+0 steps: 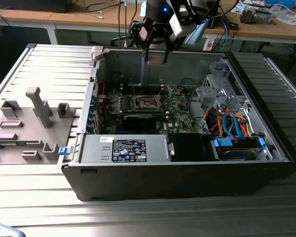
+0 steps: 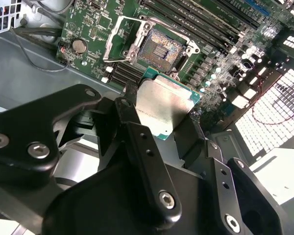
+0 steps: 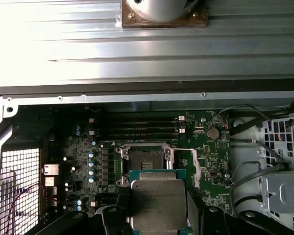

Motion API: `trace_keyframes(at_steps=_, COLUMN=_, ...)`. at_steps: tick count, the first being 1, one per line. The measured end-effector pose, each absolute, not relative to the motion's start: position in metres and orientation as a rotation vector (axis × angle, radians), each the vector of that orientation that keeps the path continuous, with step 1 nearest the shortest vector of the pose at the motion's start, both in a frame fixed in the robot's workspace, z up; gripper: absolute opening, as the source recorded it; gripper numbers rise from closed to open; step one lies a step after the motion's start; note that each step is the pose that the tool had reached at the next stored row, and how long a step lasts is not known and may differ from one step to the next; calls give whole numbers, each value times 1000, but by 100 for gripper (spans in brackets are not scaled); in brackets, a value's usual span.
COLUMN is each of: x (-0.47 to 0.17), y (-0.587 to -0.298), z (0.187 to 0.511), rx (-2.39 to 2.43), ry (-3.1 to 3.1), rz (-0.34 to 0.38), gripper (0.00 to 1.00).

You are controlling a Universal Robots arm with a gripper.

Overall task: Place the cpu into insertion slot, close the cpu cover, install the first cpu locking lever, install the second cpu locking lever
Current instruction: 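Place the cpu into insertion slot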

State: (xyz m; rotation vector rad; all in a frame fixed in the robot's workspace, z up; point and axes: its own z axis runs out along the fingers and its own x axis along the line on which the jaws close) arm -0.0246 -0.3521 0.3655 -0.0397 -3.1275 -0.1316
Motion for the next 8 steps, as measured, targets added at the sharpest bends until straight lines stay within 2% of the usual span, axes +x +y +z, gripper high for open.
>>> trace_keyframes(at_steps=8, x=-25, y=-352, z=362, rx=-40, ry=-3127, rz=-132, gripper=55)
